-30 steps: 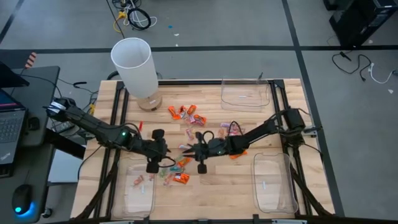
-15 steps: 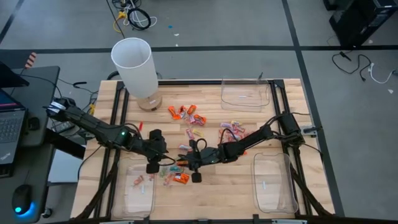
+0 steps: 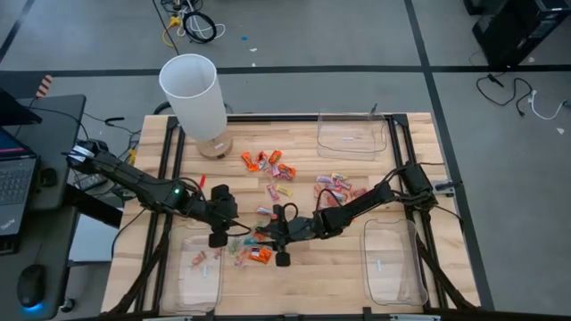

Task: Sort candy
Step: Put the blue gummy into the bottom left transparent bin

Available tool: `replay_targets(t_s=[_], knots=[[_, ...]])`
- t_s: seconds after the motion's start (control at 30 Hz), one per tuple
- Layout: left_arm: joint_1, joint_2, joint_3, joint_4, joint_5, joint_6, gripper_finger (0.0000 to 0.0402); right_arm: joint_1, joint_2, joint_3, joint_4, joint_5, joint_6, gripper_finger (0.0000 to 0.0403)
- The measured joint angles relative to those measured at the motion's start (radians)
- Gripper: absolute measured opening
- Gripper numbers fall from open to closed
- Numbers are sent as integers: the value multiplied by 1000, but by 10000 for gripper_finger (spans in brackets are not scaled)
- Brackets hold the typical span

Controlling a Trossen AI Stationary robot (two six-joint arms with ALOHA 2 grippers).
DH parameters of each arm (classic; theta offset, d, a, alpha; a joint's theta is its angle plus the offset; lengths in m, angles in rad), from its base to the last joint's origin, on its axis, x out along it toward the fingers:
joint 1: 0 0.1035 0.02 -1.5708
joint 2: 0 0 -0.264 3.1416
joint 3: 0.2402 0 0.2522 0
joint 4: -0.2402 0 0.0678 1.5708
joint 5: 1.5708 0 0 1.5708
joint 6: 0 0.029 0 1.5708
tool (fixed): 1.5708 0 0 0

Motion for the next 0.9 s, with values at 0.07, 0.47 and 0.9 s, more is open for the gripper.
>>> replay_targets(t_s=[0.07, 0.47, 0.9], knots=[[0, 0, 0, 1, -12, 0, 115, 0, 0, 0, -4, 3, 0, 150], [0, 1, 0, 75, -155, 4, 115, 2, 1, -1, -17, 12, 1, 178], [0, 2, 0, 93, -189, 7, 115, 0, 1, -1, 4, 33, -98, 182]])
